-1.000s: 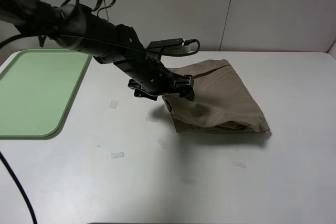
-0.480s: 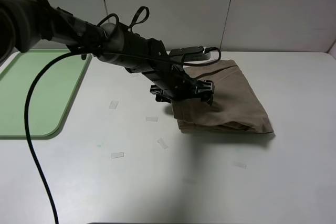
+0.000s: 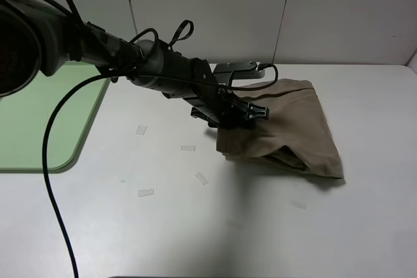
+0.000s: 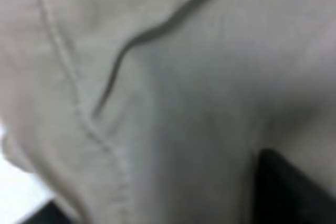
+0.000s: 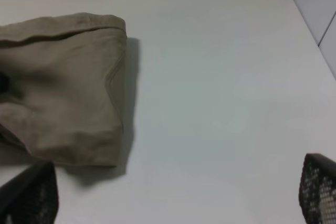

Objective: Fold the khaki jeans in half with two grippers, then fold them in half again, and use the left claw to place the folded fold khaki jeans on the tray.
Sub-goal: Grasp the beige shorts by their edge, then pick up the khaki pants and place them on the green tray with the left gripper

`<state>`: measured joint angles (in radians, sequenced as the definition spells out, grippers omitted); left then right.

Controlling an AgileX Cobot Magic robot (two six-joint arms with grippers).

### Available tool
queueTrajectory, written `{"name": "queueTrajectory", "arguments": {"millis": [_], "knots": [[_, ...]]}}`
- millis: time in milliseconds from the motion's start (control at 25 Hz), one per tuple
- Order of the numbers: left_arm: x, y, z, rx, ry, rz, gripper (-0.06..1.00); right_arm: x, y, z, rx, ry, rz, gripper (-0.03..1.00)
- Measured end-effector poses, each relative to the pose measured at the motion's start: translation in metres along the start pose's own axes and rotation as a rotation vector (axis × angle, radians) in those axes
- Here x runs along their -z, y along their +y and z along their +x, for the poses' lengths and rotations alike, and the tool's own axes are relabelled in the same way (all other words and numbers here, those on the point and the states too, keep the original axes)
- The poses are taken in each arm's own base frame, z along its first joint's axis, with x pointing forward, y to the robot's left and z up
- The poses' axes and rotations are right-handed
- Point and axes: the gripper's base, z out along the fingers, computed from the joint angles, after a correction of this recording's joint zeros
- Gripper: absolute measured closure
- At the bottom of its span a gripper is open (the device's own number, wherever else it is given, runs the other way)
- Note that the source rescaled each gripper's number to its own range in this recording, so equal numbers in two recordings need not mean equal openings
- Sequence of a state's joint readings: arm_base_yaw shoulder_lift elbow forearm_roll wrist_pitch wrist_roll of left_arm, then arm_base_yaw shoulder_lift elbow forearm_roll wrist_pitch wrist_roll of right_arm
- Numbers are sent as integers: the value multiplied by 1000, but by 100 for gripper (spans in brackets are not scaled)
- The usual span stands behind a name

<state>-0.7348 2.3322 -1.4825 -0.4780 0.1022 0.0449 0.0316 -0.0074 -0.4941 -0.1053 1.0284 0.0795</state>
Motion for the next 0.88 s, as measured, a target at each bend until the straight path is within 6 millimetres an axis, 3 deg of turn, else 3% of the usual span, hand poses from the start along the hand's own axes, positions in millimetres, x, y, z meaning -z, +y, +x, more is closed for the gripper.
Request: {"name": "queueTrajectory", "arguments": {"millis": [80, 480, 880], "knots": [[-1, 0, 1, 8, 5, 1, 57, 0, 0, 0, 0, 0, 0, -3], [3, 2, -3, 23, 77, 15, 60, 0, 0, 0, 1, 0, 0, -3], [49, 21, -15, -140, 282, -159, 65, 0, 0, 0, 1, 0, 0, -3]]}}
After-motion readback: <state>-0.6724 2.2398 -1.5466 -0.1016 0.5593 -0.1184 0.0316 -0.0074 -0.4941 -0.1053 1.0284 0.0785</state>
